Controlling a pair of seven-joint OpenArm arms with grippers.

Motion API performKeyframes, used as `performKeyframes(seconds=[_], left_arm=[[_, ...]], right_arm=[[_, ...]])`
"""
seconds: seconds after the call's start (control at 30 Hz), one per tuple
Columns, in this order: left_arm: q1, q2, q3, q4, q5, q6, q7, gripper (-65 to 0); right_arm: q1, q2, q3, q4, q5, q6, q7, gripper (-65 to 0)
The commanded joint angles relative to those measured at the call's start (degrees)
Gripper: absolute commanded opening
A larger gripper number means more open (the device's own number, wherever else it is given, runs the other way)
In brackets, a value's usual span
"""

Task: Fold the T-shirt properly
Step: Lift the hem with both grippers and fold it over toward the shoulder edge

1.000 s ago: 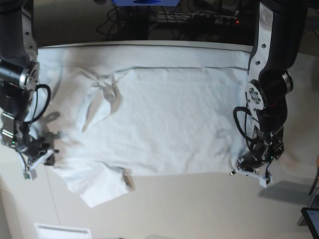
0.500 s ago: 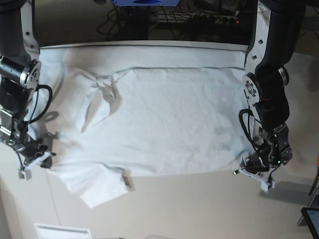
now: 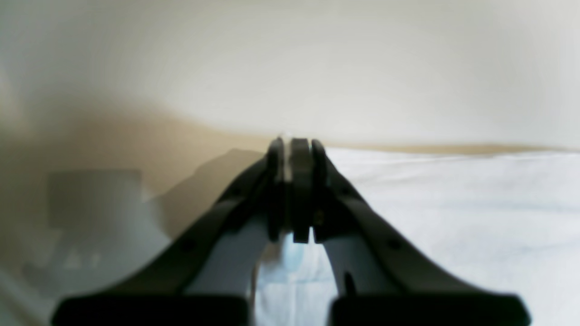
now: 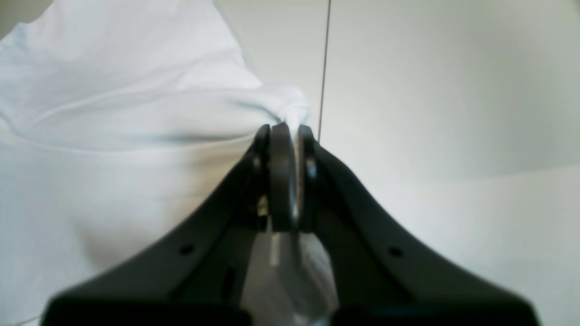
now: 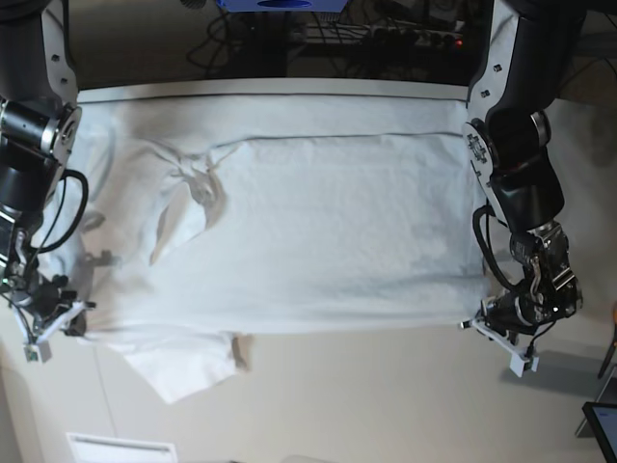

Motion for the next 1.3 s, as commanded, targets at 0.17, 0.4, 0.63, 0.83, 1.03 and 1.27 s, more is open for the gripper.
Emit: performKeyframes(seconds=[0.17,0.4,0.63,0.83,1.03,1.27], left_arm=[[1.6,-1.6,-0.1,12.0,-0.2,-1.7,6.4,-65.0],[6.8,-1.5,-0.1,22.2,-0.3,-1.7,12.3,-65.0],[14.4,-1.5,-0.1,33.4,-0.3,-1.7,17.3,-65.0],[19.5,-1.5,-0.2,37.1,-0.3,-1.7,17.9,-65.0],[24.8,-1.4,-0.1,41.7,-0.4,-1.7,17.9,-65.0],[30.0,-0.7,-0.1,42.9,-0.4,-1.7,17.5,-65.0]], right_arm=[[-1.8,1.4,0.3,9.9,0.7,-0.4,-3.3,-64.3],[-5.1,1.1,0.3,18.1,0.7,-0.4,-8.7,-64.3],[-6.4,1.3,2.4,20.3,0.6,-0.4,-12.1,-64.3],[-10.7,1.1,2.4,23.6,0.6,-0.4,-12.7,-64.3],[-13.8,1.0,2.5,25.9,0.6,-0.4,-13.6,-64.3],[-15.6,1.0,2.5,26.0,0.6,-0.4,-13.9,-64.3]])
